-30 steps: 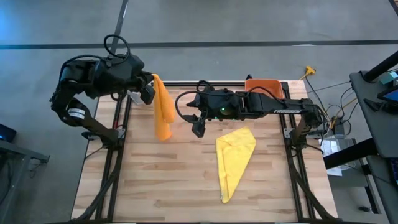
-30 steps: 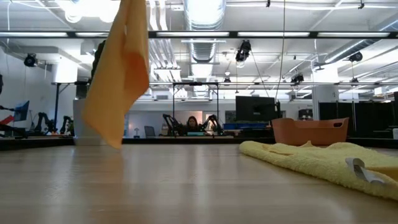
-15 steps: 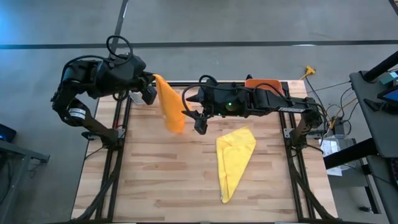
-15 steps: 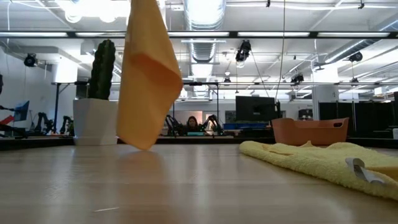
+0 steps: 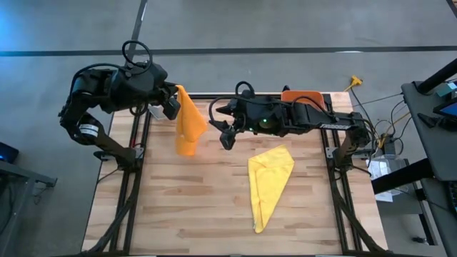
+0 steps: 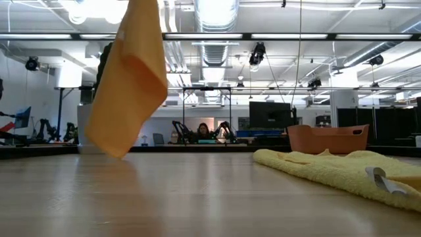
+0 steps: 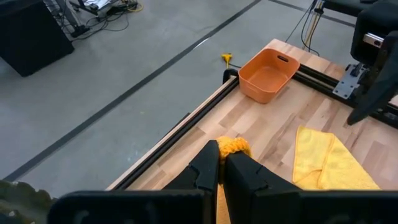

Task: Roll microfiber towels into tight, uniform cylinder then place into a basket
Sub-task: Fold the orange towel

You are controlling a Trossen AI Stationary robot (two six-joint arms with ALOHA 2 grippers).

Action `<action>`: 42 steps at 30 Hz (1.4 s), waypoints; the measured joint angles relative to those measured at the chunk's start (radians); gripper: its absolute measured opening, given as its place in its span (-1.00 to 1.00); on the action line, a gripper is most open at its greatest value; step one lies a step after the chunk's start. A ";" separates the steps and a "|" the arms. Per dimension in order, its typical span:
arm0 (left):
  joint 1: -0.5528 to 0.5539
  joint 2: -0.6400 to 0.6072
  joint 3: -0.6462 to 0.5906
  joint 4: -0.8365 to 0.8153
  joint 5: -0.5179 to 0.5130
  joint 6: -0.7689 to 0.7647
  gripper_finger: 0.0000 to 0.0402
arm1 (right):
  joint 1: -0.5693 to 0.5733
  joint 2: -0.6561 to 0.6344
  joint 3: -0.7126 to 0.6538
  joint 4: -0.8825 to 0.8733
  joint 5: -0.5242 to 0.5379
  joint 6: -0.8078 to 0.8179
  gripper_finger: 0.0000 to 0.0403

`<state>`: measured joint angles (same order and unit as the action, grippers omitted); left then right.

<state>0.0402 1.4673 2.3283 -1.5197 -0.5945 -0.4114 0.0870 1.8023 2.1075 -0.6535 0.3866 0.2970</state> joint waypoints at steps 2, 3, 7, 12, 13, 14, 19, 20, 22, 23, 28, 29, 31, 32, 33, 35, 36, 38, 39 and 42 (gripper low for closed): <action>0.000 0.000 0.000 0.000 0.000 0.000 -1.00 | 0.000 0.000 0.000 0.001 -0.016 -0.011 0.09; 0.000 0.000 0.000 0.000 -0.001 0.000 -1.00 | 0.000 0.000 0.000 0.002 -0.024 -0.012 0.09; 0.000 -0.001 0.000 0.000 -0.001 0.001 -1.00 | 0.000 0.000 0.000 0.019 -0.027 0.087 0.10; 0.000 -0.001 0.000 0.000 -0.001 0.005 -1.00 | 0.004 0.000 0.000 0.043 -0.029 0.233 0.10; 0.000 -0.002 0.000 0.000 -0.001 0.007 -1.00 | 0.005 0.000 0.000 0.047 -0.029 0.247 0.10; 0.000 -0.002 0.000 0.000 -0.001 0.007 -1.00 | 0.005 0.000 0.000 0.056 -0.029 0.250 0.10; 0.000 -0.002 0.000 0.000 -0.001 0.008 -1.00 | 0.004 0.000 0.000 0.069 -0.029 0.262 0.10; 0.000 -0.003 0.000 0.000 -0.001 0.008 -1.00 | 0.006 0.000 0.000 0.068 -0.029 0.273 0.10; 0.000 -0.004 0.000 0.000 -0.001 0.008 -1.00 | 0.007 0.000 0.000 0.070 -0.029 0.276 0.10; 0.000 -0.005 0.000 0.000 -0.001 0.008 -1.00 | 0.007 0.000 0.000 0.070 -0.029 0.278 0.10; 0.000 -0.009 0.000 0.000 -0.001 0.008 -1.00 | 0.007 0.000 0.000 0.070 -0.029 0.279 0.10; 0.000 -0.009 0.000 0.000 -0.001 0.008 -1.00 | 0.007 0.000 0.000 0.070 -0.029 0.279 0.10; 0.000 -0.009 0.000 0.000 -0.001 0.008 -1.00 | 0.007 0.000 0.000 0.071 -0.029 0.279 0.10; 0.000 -0.009 0.000 0.000 -0.001 0.008 -1.00 | 0.007 0.000 0.000 0.071 -0.029 0.279 0.10; 0.000 -0.009 0.000 -0.001 -0.001 0.008 -1.00 | 0.007 0.000 0.000 0.071 -0.029 0.279 0.10; 0.000 -0.009 0.000 -0.001 -0.001 0.008 -1.00 | 0.007 0.000 0.000 0.070 -0.029 0.279 0.10; 0.000 -0.009 0.000 -0.001 -0.001 0.008 -1.00 | 0.007 0.000 0.000 0.070 -0.029 0.279 0.10; 0.000 -0.009 0.000 -0.001 -0.001 0.008 -1.00 | 0.007 0.000 0.000 0.070 -0.029 0.279 0.10; 0.000 -0.009 0.000 -0.001 -0.001 0.008 -1.00 | 0.007 0.000 0.000 0.070 -0.029 0.279 0.10; 0.000 -0.009 0.000 -0.001 0.000 0.007 -1.00 | 0.007 0.000 0.000 0.070 -0.026 0.284 0.10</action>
<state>0.0401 1.4582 2.3283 -1.5204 -0.5949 -0.4044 0.0937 1.8027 2.1078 -0.5836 0.3603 0.5812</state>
